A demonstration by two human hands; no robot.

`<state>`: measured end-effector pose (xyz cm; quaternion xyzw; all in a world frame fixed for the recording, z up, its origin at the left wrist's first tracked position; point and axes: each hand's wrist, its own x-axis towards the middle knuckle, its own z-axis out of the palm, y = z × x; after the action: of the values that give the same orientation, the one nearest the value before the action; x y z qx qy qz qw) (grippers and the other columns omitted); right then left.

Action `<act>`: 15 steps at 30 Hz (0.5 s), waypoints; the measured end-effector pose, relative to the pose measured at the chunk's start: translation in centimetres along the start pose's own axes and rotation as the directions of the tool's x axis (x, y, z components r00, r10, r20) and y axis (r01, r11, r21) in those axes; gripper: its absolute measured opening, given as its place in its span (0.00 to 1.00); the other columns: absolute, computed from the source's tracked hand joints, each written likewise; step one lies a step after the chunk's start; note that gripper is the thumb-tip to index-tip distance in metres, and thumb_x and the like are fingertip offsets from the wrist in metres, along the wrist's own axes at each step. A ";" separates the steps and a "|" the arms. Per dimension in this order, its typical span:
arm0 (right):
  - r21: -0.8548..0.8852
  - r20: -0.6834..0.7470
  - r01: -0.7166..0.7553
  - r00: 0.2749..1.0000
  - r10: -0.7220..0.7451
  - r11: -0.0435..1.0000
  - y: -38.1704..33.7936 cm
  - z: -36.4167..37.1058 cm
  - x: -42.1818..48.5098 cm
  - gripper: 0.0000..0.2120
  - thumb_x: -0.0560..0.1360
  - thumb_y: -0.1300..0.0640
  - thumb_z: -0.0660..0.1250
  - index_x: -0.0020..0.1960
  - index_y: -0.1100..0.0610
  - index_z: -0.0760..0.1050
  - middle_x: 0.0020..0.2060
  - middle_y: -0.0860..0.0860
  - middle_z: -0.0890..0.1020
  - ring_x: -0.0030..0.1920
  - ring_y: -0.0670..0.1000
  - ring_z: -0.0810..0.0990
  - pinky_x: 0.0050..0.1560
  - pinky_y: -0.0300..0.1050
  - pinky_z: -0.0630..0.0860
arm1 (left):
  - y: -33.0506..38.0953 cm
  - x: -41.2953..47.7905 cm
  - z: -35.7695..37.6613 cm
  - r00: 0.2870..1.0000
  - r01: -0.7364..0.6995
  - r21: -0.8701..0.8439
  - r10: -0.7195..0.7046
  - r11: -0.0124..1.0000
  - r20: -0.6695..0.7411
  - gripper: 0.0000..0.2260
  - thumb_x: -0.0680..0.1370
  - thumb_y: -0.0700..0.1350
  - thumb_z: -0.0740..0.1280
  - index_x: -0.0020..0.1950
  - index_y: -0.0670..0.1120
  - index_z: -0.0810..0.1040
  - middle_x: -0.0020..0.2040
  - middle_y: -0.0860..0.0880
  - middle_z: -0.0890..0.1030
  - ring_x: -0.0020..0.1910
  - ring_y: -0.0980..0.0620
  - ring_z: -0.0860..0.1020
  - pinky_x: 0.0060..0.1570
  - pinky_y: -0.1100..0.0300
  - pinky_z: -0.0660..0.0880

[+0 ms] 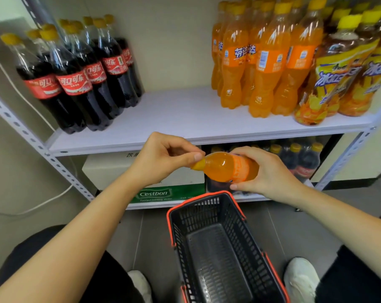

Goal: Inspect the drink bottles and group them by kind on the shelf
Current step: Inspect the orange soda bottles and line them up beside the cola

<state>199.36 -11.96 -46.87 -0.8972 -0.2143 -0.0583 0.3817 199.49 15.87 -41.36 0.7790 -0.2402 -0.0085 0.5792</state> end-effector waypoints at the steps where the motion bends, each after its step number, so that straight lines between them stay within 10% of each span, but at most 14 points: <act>1: 0.012 -0.003 0.010 1.000 -0.010 1.000 0.0 0.0 -0.1 0.35 0.61 0.47 0.85 0.64 0.43 0.75 0.60 0.42 0.80 0.60 0.45 0.78 0.62 0.56 0.76 | 0.1 0.0 0.2 1.000 0.012 -0.053 -0.012 0.999 -0.003 0.07 0.75 0.38 0.74 0.51 0.38 0.86 0.44 0.44 0.88 0.44 0.47 0.87 0.45 0.59 0.83; 9: 0.244 0.070 -0.070 0.996 0.054 0.967 -0.6 0.3 -0.3 0.36 0.63 0.53 0.85 0.68 0.48 0.74 0.60 0.44 0.81 0.61 0.45 0.79 0.64 0.49 0.76 | 0.4 -0.1 1.4 0.996 0.091 -0.480 -0.068 0.872 0.065 0.09 0.77 0.40 0.69 0.53 0.46 0.88 0.50 0.46 0.86 0.48 0.51 0.83 0.45 0.62 0.81; 15: 0.470 0.154 -0.162 0.983 0.100 0.868 -1.3 0.5 -0.4 0.29 0.66 0.51 0.80 0.65 0.47 0.76 0.55 0.43 0.85 0.55 0.44 0.84 0.52 0.36 0.80 | 0.1 0.2 2.4 0.996 -0.085 -0.461 0.062 0.883 -0.063 0.18 0.77 0.33 0.69 0.63 0.49 0.84 0.59 0.47 0.85 0.55 0.48 0.84 0.55 0.56 0.79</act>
<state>198.44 -10.98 -46.48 -0.7887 -0.1841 0.0790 0.5812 198.94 13.67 -42.04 0.6086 -0.2470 -0.0255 0.7537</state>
